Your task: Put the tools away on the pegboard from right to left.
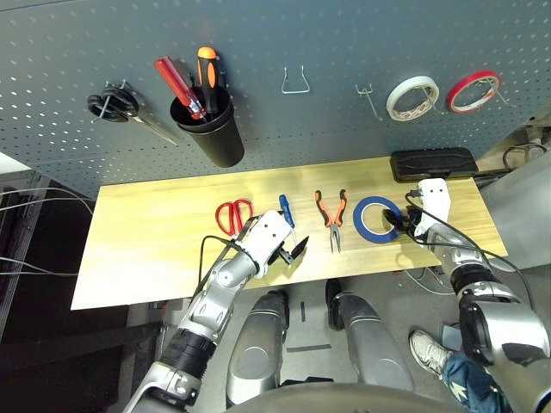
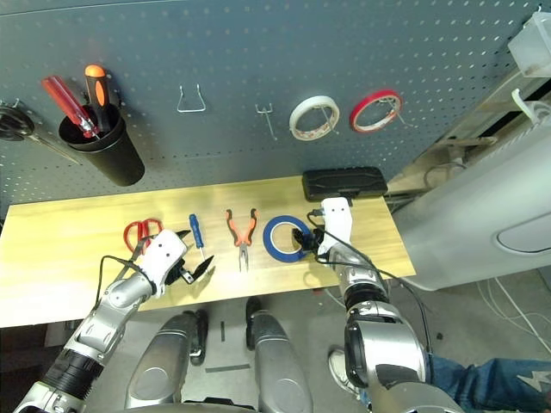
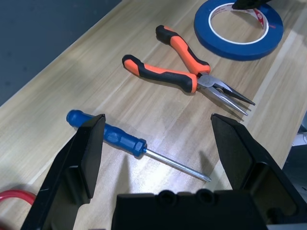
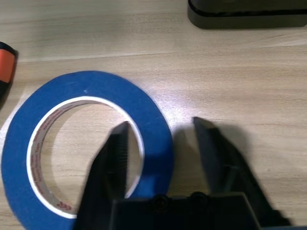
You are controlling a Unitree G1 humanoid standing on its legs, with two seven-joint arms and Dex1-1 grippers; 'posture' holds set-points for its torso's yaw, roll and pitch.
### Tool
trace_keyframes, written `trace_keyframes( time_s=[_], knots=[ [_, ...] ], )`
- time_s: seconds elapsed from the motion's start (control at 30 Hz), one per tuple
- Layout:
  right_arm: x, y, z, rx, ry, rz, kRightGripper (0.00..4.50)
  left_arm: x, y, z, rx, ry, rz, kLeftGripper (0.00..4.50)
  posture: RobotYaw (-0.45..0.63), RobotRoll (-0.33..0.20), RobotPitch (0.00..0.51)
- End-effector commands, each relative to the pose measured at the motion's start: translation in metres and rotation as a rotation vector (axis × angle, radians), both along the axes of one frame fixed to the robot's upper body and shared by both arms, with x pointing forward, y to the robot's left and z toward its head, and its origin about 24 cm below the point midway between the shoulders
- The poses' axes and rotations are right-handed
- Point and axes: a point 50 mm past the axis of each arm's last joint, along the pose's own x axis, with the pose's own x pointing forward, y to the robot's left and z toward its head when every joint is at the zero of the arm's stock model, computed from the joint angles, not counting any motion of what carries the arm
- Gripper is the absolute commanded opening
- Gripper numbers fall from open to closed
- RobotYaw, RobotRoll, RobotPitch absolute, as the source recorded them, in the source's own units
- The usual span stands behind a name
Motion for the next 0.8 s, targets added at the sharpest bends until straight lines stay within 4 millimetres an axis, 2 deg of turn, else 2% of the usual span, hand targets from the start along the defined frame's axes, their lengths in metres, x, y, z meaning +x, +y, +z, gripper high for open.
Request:
trace_keyframes(
  time_s=[0.03, 0.1, 0.13, 0.27, 0.4, 0.5, 0.67, 0.8],
  knots=[
    [-0.016, 0.001, -0.022, -0.013, 0.131, 0.001, 1.46, -0.004, 0.000, -0.007, 0.015, 0.022, -0.012, 4.50, 0.15, 0.000, 0.319],
    [-0.015, 0.000, -0.021, -0.017, 0.130, -0.001, 0.84, -0.003, 0.000, -0.008, 0.016, 0.022, -0.010, 4.50, 0.15, 0.000, 0.314],
    [-0.014, -0.001, -0.019, -0.026, 0.125, 0.000, 0.74, -0.003, 0.001, -0.008, 0.016, 0.021, -0.009, 4.50, 0.15, 0.000, 0.314],
    [-0.008, -0.003, -0.008, -0.044, 0.063, 0.018, 0.74, 0.002, 0.003, -0.008, -0.019, -0.005, 0.021, 4.50, 0.13, 0.000, 0.283],
    [-0.006, 0.005, 0.003, -0.071, -0.061, 0.113, 0.74, 0.009, 0.004, -0.001, -0.066, -0.083, 0.031, 4.50, 0.13, 0.000, 0.255],
    [-0.004, 0.011, 0.019, -0.075, -0.212, 0.155, 0.74, 0.013, 0.003, 0.009, -0.101, -0.157, 0.021, 4.50, 0.12, 0.000, 0.232],
    [-0.009, 0.023, 0.044, -0.108, -0.424, 0.271, 0.74, 0.014, -0.001, 0.019, -0.135, -0.223, -0.012, 4.50, 0.11, 0.000, 0.219],
    [-0.008, 0.027, 0.061, -0.135, -0.534, 0.294, 0.74, 0.015, -0.003, 0.023, -0.146, -0.251, -0.015, 4.50, 0.11, 0.000, 0.218]
  ],
)
